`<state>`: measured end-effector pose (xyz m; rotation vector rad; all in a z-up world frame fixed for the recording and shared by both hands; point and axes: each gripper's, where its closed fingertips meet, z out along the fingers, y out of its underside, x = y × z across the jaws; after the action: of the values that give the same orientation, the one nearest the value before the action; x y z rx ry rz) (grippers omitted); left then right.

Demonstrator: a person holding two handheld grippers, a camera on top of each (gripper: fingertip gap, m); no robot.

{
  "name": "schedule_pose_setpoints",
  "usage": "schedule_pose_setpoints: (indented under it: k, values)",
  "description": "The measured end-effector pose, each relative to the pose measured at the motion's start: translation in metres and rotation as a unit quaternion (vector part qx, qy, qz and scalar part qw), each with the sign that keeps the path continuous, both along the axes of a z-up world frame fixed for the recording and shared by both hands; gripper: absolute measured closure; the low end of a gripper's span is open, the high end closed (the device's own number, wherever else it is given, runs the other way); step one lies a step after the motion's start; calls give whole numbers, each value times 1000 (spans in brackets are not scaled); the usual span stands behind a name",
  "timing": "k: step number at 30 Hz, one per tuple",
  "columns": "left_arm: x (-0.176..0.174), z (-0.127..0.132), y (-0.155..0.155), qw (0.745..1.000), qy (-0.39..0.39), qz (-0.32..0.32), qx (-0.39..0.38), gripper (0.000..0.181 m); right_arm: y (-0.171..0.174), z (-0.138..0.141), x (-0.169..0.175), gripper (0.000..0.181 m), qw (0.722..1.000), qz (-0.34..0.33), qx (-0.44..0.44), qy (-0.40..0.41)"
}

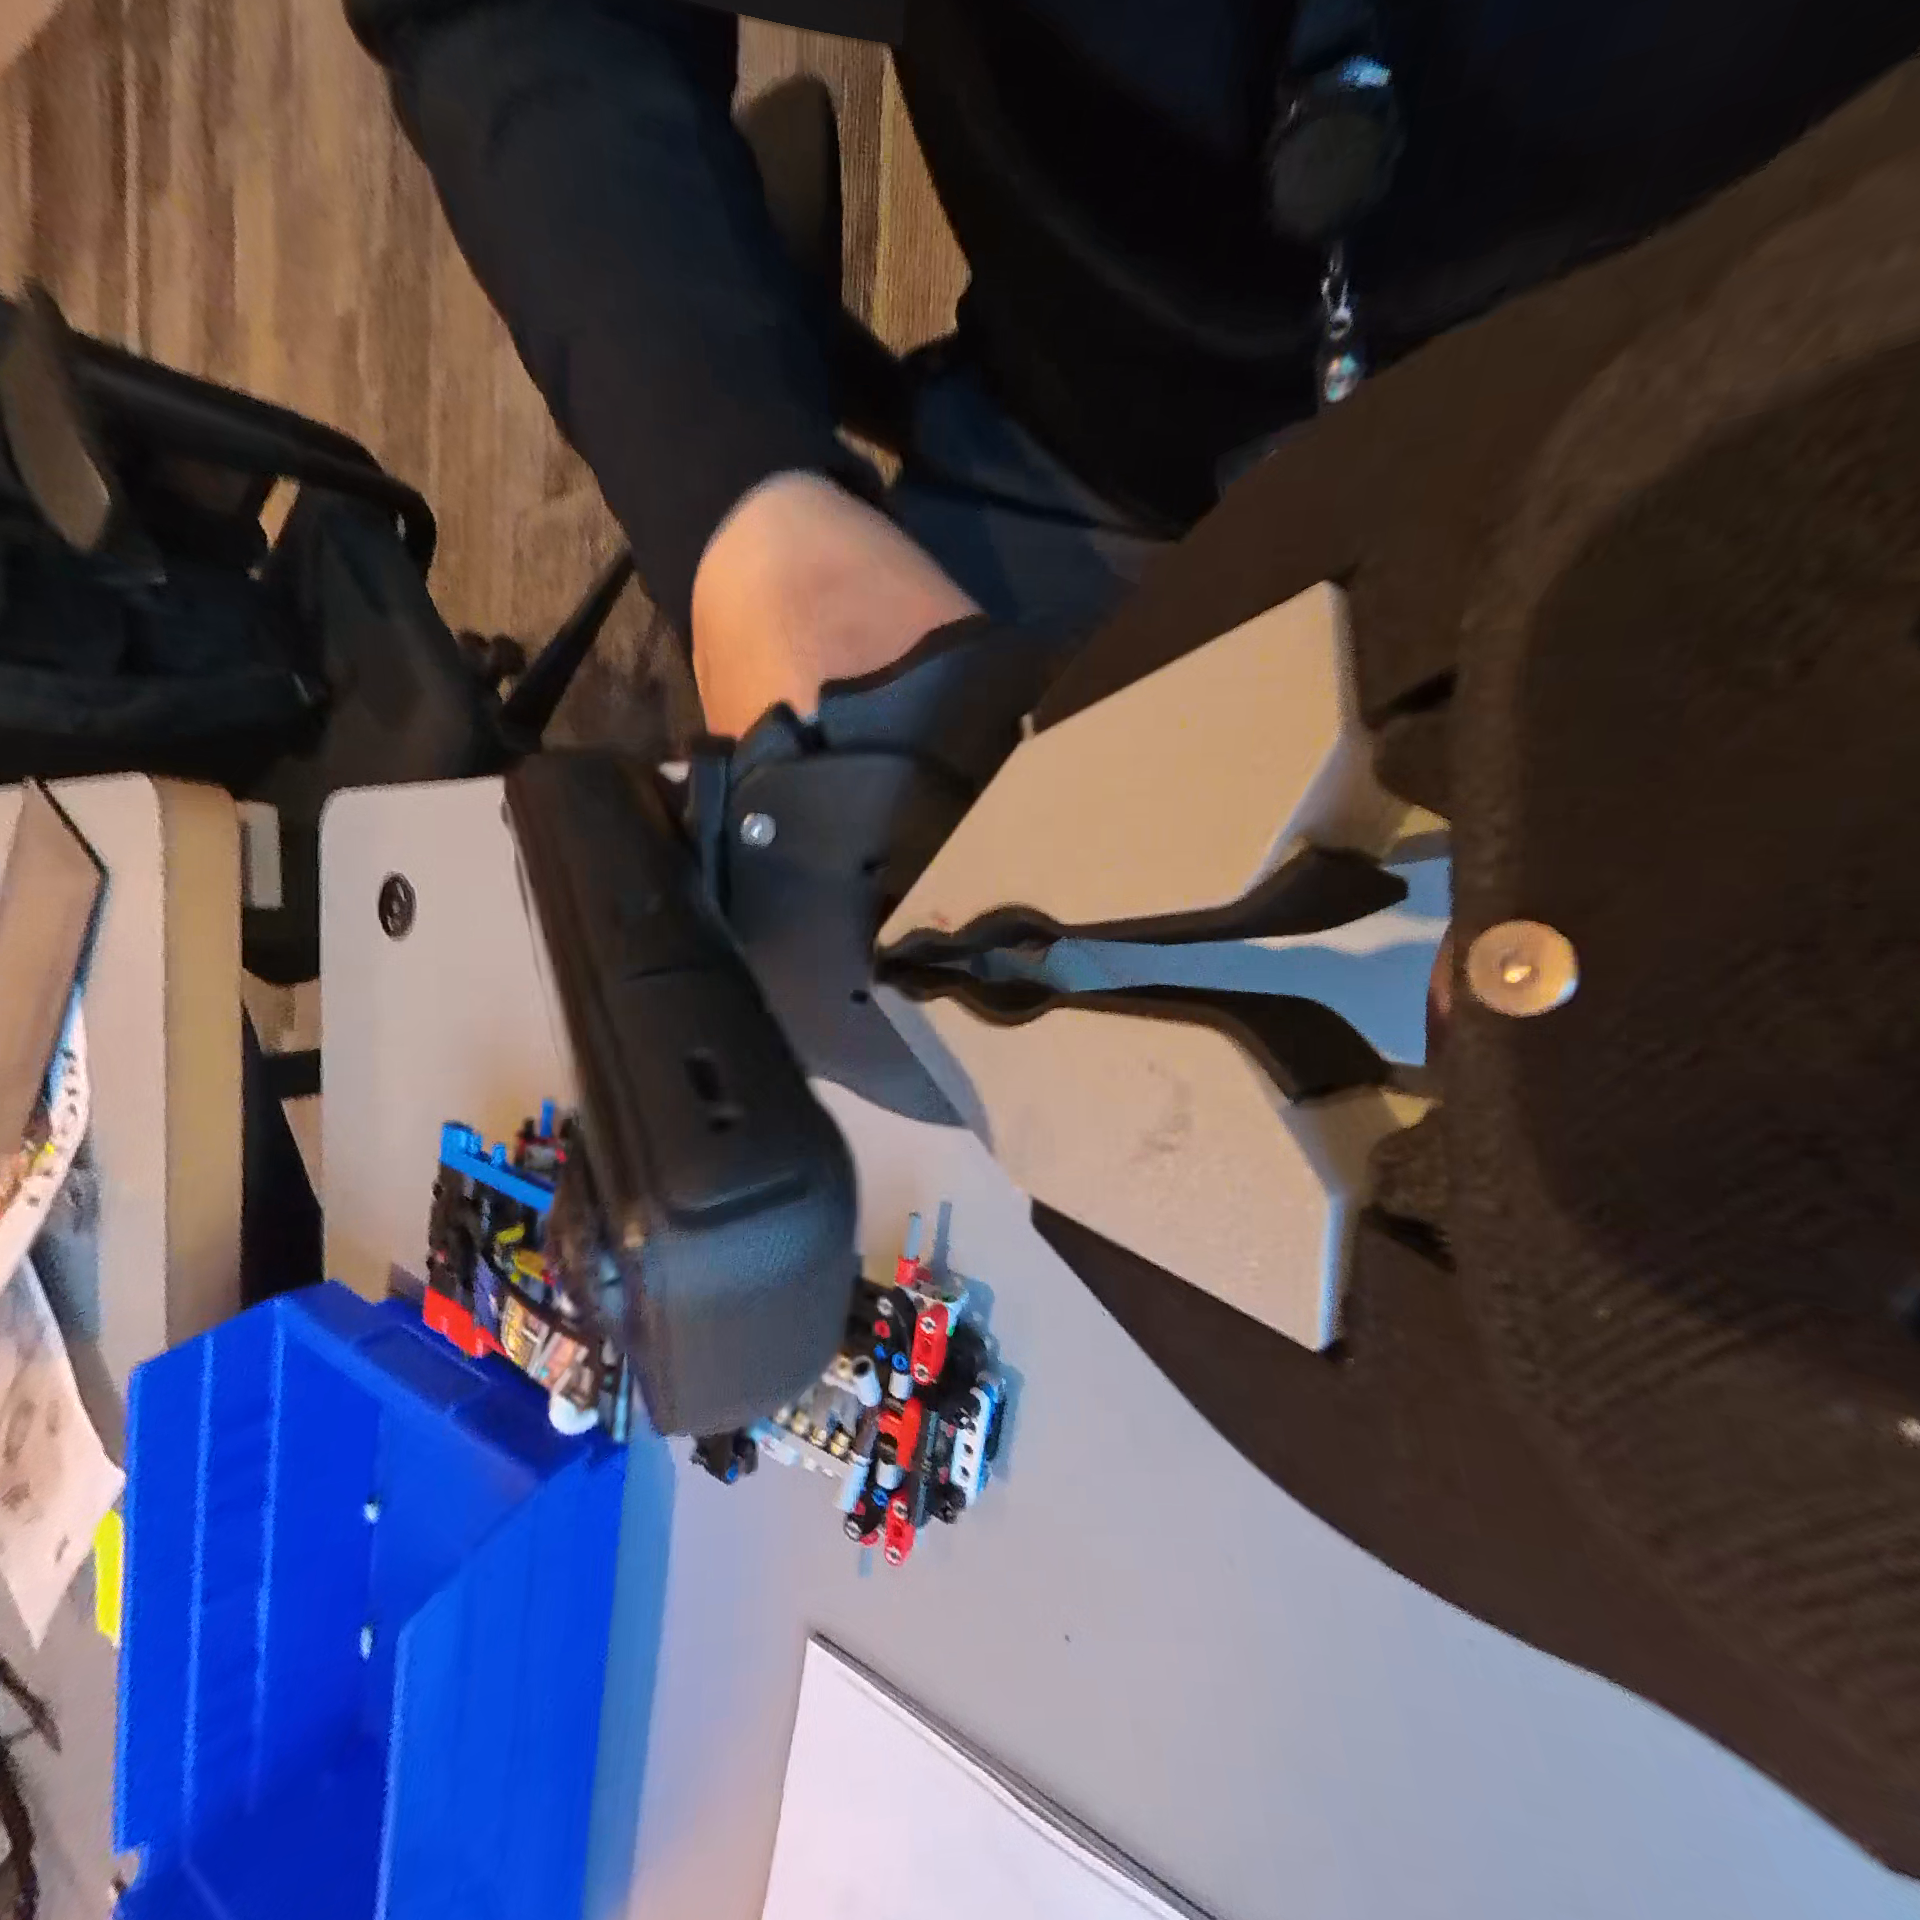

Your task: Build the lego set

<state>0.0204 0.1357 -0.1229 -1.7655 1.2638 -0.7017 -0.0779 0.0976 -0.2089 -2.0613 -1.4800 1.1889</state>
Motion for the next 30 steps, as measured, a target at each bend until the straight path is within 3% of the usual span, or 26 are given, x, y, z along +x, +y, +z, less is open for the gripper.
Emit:
schedule_pose_setpoints:
  k: [3, 6, 12, 15, 16, 18, 22, 26, 30]
  values:
    - [-5, -9, -3, 1000, 15, 16, 16, 181, -6, -8, -3, 107, 1000, 7, -8, -2]
    - [-7, -10, -4, 993, 21, 63, 93, 181, 1, -12, -2, 133, 1000, 4, -14, -2]
    - [-1, 4, -5, 984, -7, 95, 151, 181, -2, -15, -23, 146, 999, 14, 29, 18]
    - [-5, 8, -9, 986, -36, 99, 130, 181, 7, -12, -16, 119, 999, 11, 50, 4]
    - [-8, 6, -11, 987, -45, 95, 119, 181, 13, -9, -11, 89, 997, 13, 72, 2]
    - [-14, -3, -16, 991, -50, 85, 90, 181, 17, -6, -3, 107, 994, 24, 103, 7]
    - [-11, -8, -30, 997, -55, 40, 47, 181, 4, -18, -4, 57, 988, 63, 138, 1]
    - [-15, -6, -40, 998, -59, 3, -29, 181, 20, -18, -7, 74, 981, 16, 194, -16]
    - [-21, -5, -51, 997, -49, -7, -58, 181, 29, -6, -12, 72, 985, -33, 168, 19]
